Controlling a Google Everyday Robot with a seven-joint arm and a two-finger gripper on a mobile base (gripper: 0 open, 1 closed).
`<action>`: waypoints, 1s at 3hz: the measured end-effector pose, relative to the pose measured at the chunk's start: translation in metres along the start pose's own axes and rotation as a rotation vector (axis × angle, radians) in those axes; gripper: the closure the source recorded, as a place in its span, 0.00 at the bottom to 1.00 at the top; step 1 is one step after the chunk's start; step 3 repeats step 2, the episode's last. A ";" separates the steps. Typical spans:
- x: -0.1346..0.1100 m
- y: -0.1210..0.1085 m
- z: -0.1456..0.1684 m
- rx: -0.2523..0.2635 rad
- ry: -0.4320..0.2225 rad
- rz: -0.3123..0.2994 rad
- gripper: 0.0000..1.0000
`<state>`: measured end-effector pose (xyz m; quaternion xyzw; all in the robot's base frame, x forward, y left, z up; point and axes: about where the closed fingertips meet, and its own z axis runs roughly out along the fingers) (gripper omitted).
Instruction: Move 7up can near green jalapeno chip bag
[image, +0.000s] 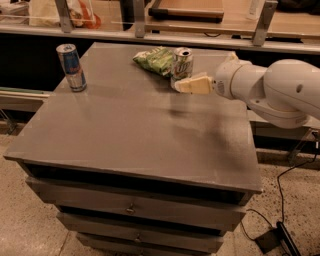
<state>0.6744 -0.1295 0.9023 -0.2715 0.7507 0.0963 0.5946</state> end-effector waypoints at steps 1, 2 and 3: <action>0.002 -0.012 -0.055 0.030 0.086 -0.026 0.00; -0.001 -0.017 -0.054 0.040 0.079 -0.019 0.00; -0.001 -0.017 -0.054 0.040 0.079 -0.019 0.00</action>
Offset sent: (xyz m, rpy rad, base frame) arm -0.0315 -0.0213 0.0111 -0.0580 0.0394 -0.0141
